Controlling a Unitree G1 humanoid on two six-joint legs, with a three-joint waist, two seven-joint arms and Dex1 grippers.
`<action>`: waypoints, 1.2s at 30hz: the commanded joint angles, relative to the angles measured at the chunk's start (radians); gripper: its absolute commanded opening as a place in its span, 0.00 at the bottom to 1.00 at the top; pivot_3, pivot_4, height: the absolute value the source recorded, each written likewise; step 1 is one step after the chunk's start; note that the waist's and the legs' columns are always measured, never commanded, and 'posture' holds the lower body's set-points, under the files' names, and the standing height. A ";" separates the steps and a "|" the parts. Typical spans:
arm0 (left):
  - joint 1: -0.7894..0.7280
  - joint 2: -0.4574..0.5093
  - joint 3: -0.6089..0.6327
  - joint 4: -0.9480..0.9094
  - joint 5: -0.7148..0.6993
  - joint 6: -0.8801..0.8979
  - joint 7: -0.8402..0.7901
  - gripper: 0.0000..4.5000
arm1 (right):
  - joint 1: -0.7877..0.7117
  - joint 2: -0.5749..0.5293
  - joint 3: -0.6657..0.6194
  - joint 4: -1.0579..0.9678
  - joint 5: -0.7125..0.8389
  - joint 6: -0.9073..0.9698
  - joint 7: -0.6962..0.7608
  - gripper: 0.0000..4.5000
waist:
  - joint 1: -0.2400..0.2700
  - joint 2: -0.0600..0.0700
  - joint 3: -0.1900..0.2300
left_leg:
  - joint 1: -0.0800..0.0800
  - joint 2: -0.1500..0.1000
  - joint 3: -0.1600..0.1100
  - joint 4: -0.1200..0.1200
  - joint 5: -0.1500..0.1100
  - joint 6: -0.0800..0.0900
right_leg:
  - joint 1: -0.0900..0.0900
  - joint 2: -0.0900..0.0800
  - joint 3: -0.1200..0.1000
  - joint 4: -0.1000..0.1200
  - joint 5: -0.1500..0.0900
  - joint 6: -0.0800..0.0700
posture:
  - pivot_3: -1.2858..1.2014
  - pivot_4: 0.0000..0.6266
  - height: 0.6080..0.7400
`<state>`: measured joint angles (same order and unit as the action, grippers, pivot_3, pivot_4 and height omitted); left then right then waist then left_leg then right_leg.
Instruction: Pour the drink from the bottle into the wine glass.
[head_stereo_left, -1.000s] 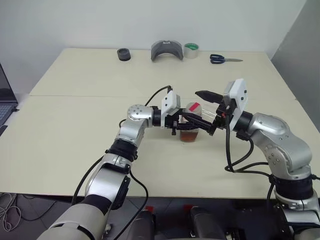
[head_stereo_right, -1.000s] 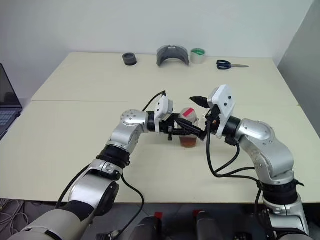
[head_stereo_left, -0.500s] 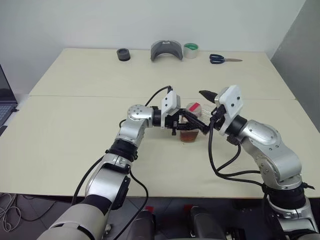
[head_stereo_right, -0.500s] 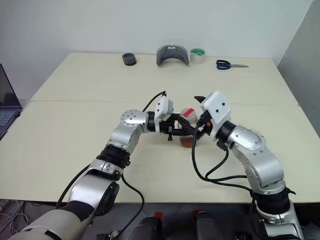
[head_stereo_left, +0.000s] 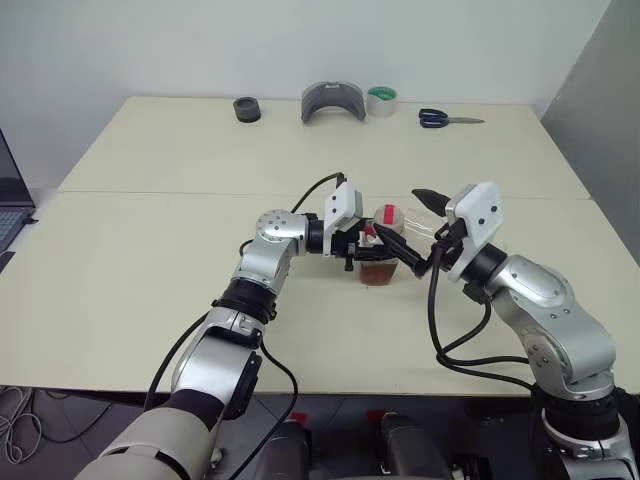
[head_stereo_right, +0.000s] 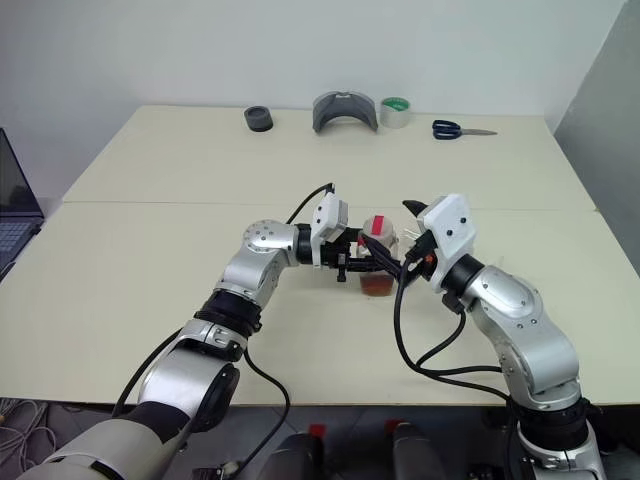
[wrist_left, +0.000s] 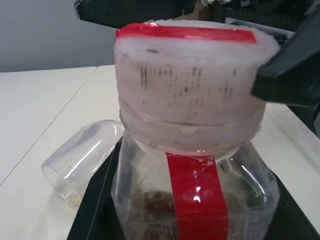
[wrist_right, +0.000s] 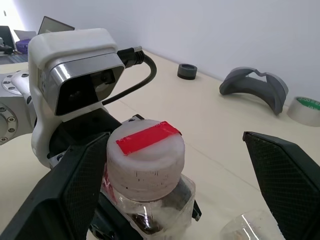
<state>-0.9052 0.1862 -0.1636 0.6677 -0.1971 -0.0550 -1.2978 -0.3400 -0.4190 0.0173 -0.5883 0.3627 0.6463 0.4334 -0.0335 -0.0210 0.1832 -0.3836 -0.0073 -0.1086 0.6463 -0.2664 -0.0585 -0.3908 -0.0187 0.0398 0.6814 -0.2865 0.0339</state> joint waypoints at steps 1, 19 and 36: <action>-0.011 0.002 0.015 -0.027 -0.016 -0.016 -0.005 0.40 | 0.008 -0.013 -0.052 -0.050 0.033 0.022 -0.008 1.00 | 0.000 0.000 0.000 | 0.000 0.000 0.000 0.000 0.000 0.000 | 0.000 0.000 0.000 0.000 0.000 0.000 | 0.52 0.24 1.00; -0.026 0.001 0.024 -0.009 -0.023 0.000 -0.017 0.40 | -0.068 -0.014 0.080 -0.012 -0.042 -0.009 -0.034 1.00 | 0.000 0.000 0.000 | 0.000 0.000 0.000 0.000 0.000 0.000 | 0.000 0.000 0.000 0.000 0.000 0.000 | 0.52 0.24 1.00; -0.013 0.004 0.018 -0.023 -0.018 0.001 -0.026 0.40 | -0.010 -0.003 -0.005 -0.044 -0.019 0.013 -0.047 1.00 | 0.000 0.000 0.000 | 0.000 0.000 0.000 0.000 0.000 0.000 | 0.000 0.000 0.000 0.000 0.000 0.000 | 0.52 0.24 1.00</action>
<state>-0.9055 0.1913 -0.1577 0.6787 -0.1973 -0.0485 -1.3190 -0.3557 -0.4147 0.0530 -0.5947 0.3370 0.6625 0.3979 -0.0339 -0.0210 0.1832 -0.3834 -0.0073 -0.1086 0.6464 -0.2664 -0.0584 -0.3906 -0.0186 0.0399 0.6814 -0.2865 0.0339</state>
